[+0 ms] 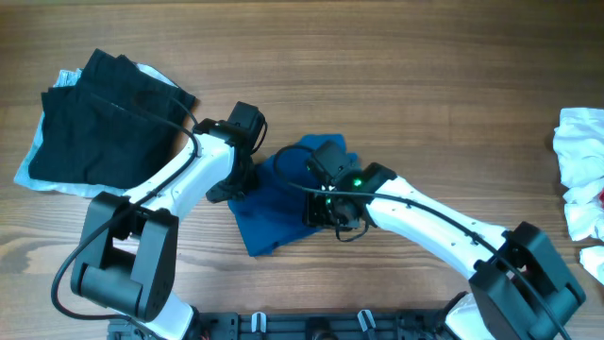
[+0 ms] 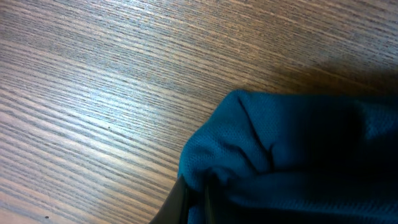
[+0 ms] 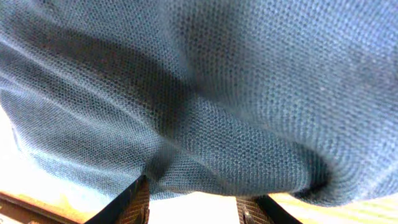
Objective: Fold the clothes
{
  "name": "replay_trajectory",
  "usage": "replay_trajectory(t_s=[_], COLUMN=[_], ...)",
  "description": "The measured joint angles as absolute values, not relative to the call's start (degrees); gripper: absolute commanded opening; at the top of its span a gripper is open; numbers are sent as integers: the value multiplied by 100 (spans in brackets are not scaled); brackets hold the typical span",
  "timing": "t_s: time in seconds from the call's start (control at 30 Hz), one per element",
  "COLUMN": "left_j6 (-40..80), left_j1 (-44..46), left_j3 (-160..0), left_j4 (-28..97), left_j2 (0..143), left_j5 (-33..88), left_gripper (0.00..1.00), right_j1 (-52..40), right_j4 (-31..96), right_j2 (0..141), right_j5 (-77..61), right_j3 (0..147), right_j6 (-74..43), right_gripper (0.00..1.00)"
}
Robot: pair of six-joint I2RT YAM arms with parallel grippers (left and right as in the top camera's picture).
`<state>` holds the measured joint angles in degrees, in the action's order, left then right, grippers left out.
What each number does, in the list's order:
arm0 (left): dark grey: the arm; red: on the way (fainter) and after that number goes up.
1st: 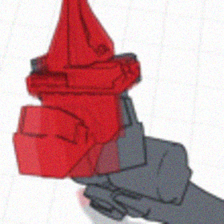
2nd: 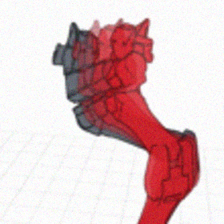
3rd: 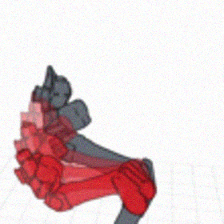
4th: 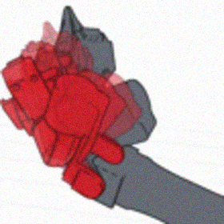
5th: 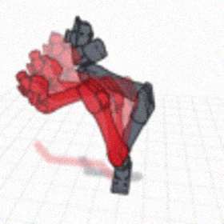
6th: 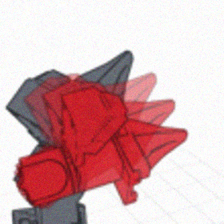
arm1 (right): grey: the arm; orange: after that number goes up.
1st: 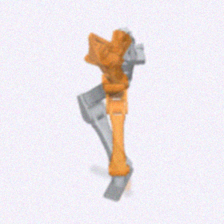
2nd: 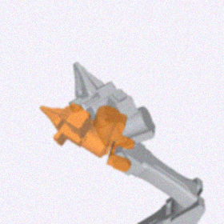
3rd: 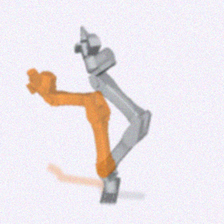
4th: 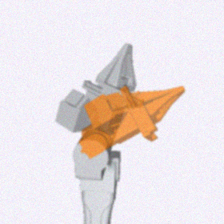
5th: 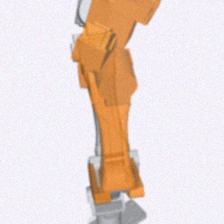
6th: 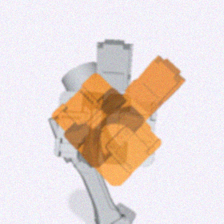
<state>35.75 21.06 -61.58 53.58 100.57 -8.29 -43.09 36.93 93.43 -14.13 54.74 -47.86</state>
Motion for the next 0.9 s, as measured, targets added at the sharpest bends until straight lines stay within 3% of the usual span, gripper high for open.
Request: replay_trajectory(t_s=[0.1,0.43,0.7,0.9], left_j6=[3577,3592,3594,3597], left_j1=[2106,2106,2106,2141], left_j3=[-6158,-6158,-6158,-6134], left_j4=[5358,5398,5977,6716], left_j2=[10057,10057,10057,10062], left_j5=[-829,-832,-792,78], left_gripper=[5,10,4,4], right_j1=[-4346,-4346,-4305,-3253], right_j4=[3677,4195,4698,4189], right_j2=[9413,9830,9832,9832], right_j5=[-1256,-672,185,412], right_j3=[5474,5474,5472,5472], right_j6=[-5013,-5345,-5376,-4633], right_gripper=[4,4,4,4])
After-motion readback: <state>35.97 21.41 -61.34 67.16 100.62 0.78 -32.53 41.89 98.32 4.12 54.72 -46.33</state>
